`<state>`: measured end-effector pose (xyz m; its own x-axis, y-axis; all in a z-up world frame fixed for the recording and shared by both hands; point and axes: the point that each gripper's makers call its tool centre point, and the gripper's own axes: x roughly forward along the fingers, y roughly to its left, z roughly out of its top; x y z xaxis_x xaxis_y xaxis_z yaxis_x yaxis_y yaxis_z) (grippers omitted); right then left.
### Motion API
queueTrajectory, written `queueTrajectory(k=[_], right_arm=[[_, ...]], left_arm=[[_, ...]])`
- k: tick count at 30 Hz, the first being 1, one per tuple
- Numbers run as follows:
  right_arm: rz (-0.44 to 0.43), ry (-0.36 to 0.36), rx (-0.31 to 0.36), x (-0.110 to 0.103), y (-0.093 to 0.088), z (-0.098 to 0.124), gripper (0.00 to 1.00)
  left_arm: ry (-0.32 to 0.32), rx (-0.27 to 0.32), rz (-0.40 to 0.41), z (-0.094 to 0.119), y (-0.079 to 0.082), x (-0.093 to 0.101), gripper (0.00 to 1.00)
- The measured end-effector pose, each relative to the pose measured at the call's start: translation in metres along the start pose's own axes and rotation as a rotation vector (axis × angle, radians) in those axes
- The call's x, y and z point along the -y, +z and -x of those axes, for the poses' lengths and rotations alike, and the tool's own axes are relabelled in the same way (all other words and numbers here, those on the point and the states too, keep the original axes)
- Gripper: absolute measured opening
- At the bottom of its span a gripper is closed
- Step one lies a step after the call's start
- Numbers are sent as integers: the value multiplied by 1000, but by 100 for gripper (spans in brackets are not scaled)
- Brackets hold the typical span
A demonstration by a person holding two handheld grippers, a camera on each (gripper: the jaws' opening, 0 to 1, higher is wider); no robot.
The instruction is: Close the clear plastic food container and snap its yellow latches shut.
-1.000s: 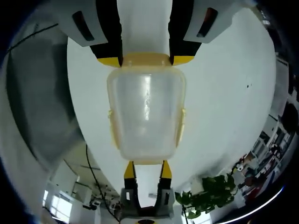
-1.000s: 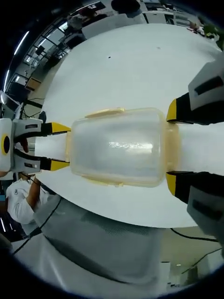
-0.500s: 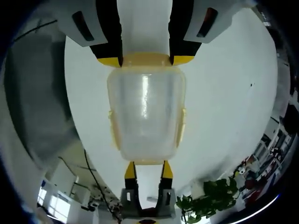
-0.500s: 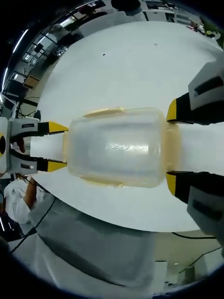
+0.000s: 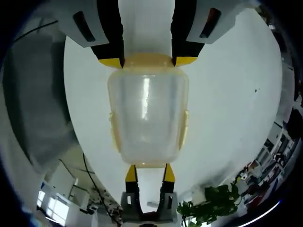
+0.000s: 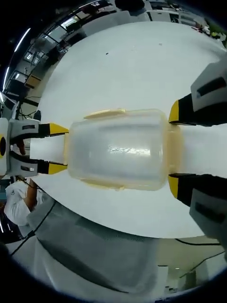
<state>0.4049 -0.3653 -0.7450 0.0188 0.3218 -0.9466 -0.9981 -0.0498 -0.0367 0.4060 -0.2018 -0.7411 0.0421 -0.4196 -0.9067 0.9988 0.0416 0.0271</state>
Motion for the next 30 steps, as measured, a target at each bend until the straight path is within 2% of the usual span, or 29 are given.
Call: queueTrajectory(k=[13, 17, 21, 25, 30], right_arm=[[-28, 9, -8, -2, 0, -2, 39], [-32, 2, -24, -3, -3, -2, 46], [-7, 9, -37, -7, -8, 0, 47], [-12, 4, -35, -7, -8, 3, 45], [-11, 17, -30, -12, -7, 9, 45]], left_arm=[[6, -1, -4, -3, -3, 2, 37], [10, 4, 13, -2, -4, 2, 37], [5, -16, 36, 0, -10, 3, 33], [21, -7, 56, 3, -13, -1, 41], [21, 6, 100, 7, -16, -1, 44]])
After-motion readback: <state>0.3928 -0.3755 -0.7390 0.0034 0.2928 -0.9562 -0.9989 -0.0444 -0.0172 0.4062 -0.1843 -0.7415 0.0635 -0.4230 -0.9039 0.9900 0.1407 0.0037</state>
